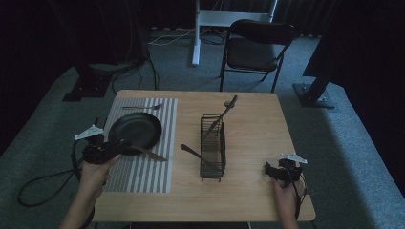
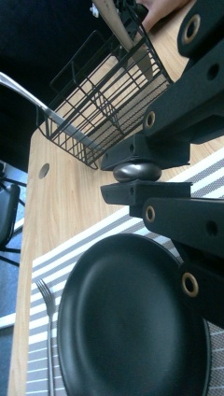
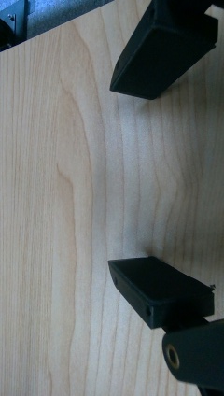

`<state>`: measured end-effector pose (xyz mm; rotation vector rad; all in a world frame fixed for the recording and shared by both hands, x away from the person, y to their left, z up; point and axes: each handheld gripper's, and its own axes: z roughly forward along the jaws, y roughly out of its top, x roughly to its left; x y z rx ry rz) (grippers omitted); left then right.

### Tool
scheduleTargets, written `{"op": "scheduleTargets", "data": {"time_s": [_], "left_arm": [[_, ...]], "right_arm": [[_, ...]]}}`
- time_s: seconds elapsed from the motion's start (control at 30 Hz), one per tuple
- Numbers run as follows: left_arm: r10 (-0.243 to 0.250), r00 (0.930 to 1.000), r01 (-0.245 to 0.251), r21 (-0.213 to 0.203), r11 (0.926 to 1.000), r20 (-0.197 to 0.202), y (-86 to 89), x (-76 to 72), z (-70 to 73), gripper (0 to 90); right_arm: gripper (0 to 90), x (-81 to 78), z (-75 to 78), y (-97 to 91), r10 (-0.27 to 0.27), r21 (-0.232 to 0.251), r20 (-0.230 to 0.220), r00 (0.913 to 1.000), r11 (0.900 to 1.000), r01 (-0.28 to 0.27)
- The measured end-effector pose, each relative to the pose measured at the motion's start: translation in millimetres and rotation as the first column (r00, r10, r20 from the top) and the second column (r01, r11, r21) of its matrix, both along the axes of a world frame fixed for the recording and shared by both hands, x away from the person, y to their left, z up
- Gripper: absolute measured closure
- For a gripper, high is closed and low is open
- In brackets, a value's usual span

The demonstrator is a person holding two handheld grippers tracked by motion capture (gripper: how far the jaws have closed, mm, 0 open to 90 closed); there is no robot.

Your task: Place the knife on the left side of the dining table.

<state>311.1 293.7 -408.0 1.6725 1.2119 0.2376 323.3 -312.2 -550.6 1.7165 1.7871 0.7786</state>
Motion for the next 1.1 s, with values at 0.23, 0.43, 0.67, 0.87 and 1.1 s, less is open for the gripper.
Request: {"op": "scheduleTargets", "data": {"time_s": [0.23, 0.43, 0.67, 0.87, 1.1], "left_arm": [[0.046, 0.9985, -0.047, -0.029, 0.9985, -0.029, 19.8, 3.5, -14.6, 78.6], [0.100, 0.9915, -0.106, -0.072, 0.9917, -0.083, 42.0, 7.9, -35.1, 75.0], [0.141, 0.9805, -0.150, -0.057, 0.9870, -0.137, 58.9, 9.8, -55.5, 68.3], [0.144, 0.9771, -0.154, -0.055, 0.9865, -0.156, 66.3, 11.1, -66.8, 64.3], [0.162, 0.9673, -0.176, -0.052, 0.9831, -0.195, 76.2, 13.9, -87.1, 58.8]], "right_arm": [[12.2, 0.0, 0.0, 0.0, 0.000, 0.000, 0.000, 1.0000, 1.0000, 0.000], [12.2, 0.0, 0.0, 0.0, 0.000, 0.000, 0.000, 1.0000, 1.0000, 0.000], [12.2, 0.0, 0.0, 0.0, 0.000, 0.000, 0.000, 1.0000, 1.0000, 0.000], [12.2, 0.0, 0.0, 0.0, 0.000, 0.000, 0.000, 1.0000, 1.0000, 0.000], [12.2, 0.0, 0.0, 0.0, 0.000, 0.000, 0.000, 1.0000, 1.0000, 0.000]]}}
